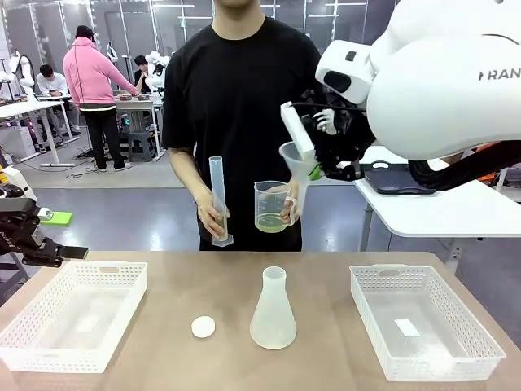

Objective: Prepare the solutions needed for the experiment.
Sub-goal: Pick up the Plastic Funnel and insert it into the Big flask.

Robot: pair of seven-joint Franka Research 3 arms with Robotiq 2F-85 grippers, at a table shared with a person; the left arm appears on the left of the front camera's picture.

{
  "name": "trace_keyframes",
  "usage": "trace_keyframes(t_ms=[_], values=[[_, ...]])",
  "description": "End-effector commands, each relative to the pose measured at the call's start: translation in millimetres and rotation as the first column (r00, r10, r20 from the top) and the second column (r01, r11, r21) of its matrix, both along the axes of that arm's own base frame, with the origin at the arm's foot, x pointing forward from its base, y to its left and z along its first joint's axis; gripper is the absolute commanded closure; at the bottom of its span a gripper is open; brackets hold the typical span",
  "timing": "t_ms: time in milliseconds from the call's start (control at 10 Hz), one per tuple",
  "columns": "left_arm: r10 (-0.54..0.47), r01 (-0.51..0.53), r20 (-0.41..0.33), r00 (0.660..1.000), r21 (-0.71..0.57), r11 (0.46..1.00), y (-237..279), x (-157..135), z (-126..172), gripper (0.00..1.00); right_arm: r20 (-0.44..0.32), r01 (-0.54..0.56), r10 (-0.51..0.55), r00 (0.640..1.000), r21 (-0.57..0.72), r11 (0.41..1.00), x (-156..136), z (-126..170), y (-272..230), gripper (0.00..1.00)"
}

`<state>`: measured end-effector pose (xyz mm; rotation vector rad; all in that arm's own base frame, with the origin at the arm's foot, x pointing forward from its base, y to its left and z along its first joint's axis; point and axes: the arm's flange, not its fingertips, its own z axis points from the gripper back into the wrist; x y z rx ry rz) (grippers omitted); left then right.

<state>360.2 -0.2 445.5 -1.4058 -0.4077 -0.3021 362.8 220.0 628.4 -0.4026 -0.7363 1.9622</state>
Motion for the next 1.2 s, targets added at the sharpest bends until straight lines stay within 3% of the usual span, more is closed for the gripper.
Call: trace_keyframes(t_ms=[0, 400, 1100], values=[[-0.001, 0.001, 0.014, 1.0, -0.024, 1.0, -1.5, 2.0, 1.5, 0.0, -0.003, -0.148, 0.148, 0.989, -0.016, 0.989, -8.0, -15.5, 2.6, 0.96], [-0.001, 0.001, 0.014, 1.0, -0.024, 1.0, -1.5, 2.0, 1.5, 0.0, -0.022, -0.279, 0.279, 0.96, -0.053, 0.959, -14.1, -37.3, 30.2, 0.96], [-0.001, 0.001, 0.014, 1.0, -0.024, 1.0, -1.5, 2.0, 1.5, 0.0, -0.034, -0.254, 0.252, 0.967, -0.079, 0.964, -16.7, -35.9, 34.5, 0.96]])
